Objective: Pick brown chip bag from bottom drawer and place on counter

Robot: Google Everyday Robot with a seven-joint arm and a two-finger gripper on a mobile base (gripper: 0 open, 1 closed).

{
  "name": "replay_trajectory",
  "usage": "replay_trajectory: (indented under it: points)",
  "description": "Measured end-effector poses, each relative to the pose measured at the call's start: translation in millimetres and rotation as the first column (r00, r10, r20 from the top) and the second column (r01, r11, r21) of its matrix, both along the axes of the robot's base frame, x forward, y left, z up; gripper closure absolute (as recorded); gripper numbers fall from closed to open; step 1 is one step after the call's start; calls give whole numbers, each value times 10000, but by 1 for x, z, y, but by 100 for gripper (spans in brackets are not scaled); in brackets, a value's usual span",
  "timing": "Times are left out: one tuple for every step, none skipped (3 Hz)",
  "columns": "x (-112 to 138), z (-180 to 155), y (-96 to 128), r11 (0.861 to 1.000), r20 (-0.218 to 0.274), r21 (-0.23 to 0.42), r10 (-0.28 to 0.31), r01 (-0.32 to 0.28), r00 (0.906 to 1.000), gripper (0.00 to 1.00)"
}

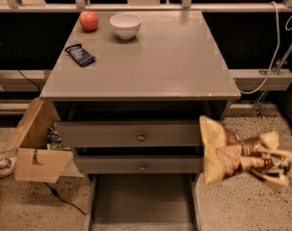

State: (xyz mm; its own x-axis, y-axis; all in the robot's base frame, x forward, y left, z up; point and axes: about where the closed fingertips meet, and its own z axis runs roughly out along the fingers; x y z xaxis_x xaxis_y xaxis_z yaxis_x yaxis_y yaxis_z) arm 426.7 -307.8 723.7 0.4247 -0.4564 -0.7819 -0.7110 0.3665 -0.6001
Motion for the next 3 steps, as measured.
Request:
replay_trajectory:
  points:
    - [39, 98, 0, 9991, 1816, 40, 404, -419, 9825, 100]
    - [69, 158, 0, 9982, 2823, 17, 575, -604, 9576, 100]
    - [115, 194, 6, 9987, 3149, 27, 473, -507, 9480, 100]
